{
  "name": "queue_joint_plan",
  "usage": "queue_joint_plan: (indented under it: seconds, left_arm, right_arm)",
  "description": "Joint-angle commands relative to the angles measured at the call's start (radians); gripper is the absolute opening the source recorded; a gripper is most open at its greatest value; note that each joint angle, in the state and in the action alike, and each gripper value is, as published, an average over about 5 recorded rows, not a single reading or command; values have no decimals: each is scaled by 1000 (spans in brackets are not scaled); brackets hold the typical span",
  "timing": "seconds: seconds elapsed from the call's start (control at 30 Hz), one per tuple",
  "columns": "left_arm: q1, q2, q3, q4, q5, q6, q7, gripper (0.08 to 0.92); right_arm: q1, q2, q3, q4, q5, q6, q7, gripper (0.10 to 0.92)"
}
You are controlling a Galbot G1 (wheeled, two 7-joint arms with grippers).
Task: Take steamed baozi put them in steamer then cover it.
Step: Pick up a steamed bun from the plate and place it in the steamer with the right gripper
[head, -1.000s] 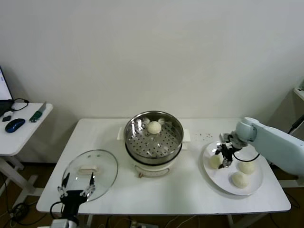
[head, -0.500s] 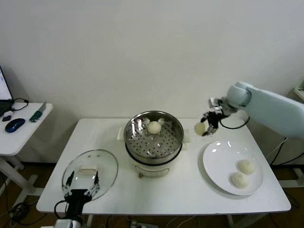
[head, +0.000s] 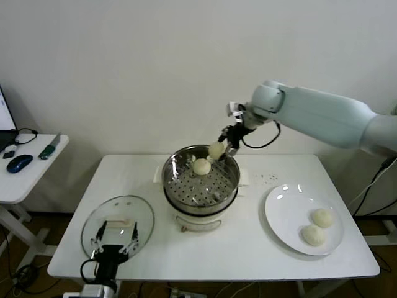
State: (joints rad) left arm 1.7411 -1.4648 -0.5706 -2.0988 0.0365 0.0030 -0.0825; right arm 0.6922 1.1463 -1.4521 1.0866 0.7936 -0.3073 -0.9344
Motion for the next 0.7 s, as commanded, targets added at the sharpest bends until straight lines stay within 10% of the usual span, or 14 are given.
queue_joint_plan:
  seconds: [0.03, 0.7]
  left_arm:
    - [5, 4, 12, 3, 9, -9, 2, 823]
    - [-5, 7, 9, 22, -3, -13, 1, 823]
  right_arm:
    - [19, 234, -84, -41, 147, -36, 52, 679]
    - [-155, 305, -105, -129, 13, -31, 60, 688]
